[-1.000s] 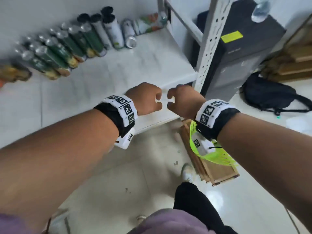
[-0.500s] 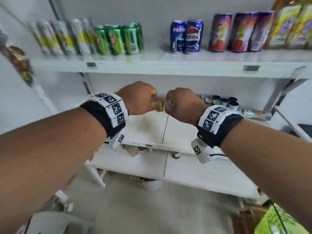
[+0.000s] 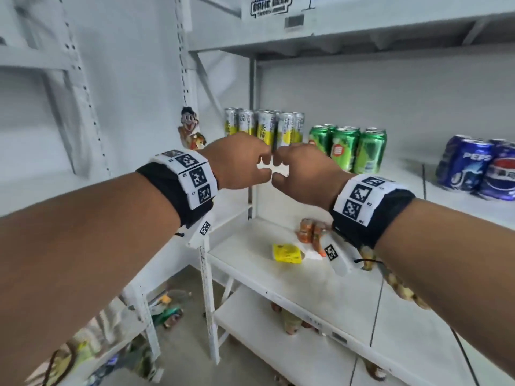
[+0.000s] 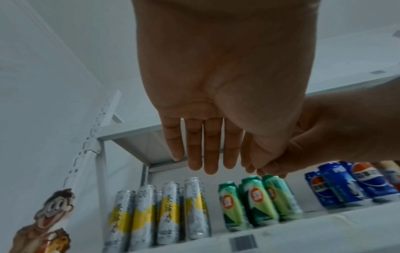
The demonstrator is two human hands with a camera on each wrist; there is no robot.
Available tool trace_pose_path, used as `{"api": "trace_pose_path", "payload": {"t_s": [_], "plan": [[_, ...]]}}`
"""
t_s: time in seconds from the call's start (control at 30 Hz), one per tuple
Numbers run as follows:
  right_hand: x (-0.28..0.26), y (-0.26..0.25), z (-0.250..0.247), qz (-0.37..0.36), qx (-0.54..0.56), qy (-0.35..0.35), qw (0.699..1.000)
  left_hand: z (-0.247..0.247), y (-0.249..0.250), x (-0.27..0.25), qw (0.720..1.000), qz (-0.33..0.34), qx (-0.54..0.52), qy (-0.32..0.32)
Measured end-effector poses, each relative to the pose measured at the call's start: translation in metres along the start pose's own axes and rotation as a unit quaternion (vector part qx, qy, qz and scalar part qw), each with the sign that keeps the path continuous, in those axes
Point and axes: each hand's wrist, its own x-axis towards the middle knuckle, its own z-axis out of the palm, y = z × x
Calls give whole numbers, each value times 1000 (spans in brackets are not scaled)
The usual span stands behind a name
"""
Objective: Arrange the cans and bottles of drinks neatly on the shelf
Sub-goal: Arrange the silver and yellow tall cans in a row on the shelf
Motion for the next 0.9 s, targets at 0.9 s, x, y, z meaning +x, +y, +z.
{"api": "trace_pose_path", "payload": {"t_s": [0.9], "plan": [[394, 32, 112, -21, -27, 20, 999, 51, -296, 220, 998, -48, -3, 51]]}}
